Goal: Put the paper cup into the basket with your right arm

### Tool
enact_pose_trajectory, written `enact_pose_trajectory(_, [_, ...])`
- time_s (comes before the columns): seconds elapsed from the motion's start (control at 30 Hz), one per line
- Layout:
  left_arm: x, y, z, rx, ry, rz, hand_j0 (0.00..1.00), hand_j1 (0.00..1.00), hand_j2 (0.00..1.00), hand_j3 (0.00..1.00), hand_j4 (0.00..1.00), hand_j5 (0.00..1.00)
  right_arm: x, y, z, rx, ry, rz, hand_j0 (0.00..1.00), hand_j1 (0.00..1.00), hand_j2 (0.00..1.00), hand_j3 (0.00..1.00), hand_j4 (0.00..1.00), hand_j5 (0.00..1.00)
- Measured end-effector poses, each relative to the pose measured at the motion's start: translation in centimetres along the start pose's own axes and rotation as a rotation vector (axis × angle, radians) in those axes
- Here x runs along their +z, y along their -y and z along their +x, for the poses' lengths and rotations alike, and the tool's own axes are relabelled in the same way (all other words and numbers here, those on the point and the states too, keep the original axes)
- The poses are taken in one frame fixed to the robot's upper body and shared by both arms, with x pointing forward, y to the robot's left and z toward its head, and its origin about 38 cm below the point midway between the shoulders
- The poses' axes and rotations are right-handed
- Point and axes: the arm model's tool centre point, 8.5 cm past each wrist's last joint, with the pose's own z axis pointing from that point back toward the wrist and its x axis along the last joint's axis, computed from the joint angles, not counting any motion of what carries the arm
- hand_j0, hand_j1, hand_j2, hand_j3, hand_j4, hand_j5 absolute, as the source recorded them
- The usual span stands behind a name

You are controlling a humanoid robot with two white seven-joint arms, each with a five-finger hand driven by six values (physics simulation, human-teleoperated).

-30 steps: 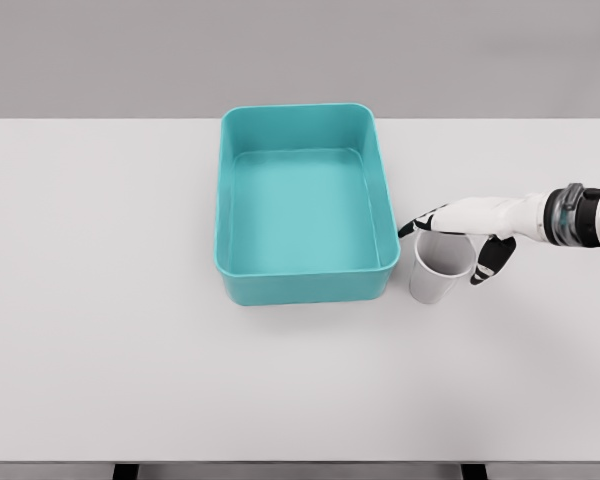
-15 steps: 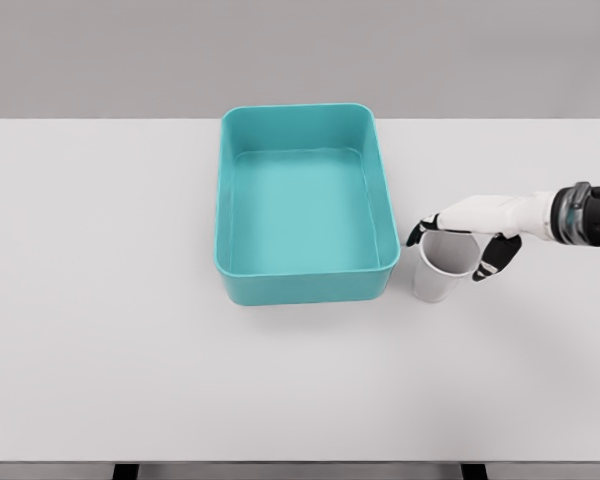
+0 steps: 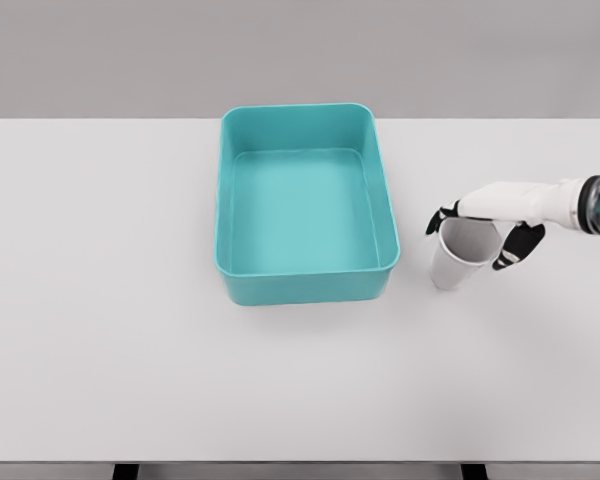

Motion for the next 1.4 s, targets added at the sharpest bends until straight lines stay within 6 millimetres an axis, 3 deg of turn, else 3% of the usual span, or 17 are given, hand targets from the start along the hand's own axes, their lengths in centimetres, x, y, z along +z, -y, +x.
enact_pose_trajectory(0.33, [0.0, 0.0, 0.0, 0.0, 0.0, 0.0, 1.0, 1.0, 1.0, 1.0, 1.0, 1.0, 1.0, 0.9, -0.4, 0.007, -0.011, -0.031, 0.77, 0.77, 0.77, 0.77, 0.77, 0.77])
enact_pose_trajectory(0.9, [0.0, 0.0, 0.0, 0.0, 0.0, 0.0, 1.0, 1.0, 1.0, 1.0, 1.0, 1.0, 2.8, 4.2, 0.0, 0.025, -0.009, -0.133, 0.77, 0.77, 0.77, 0.77, 0.77, 0.77])
enact_pose_trajectory(1.4, [0.0, 0.0, 0.0, 0.0, 0.0, 0.0, 1.0, 1.0, 1.0, 1.0, 1.0, 1.0, 2.4, 6.6, 1.6, 0.043, 0.038, -0.198, 0.77, 0.77, 0.77, 0.77, 0.77, 0.77])
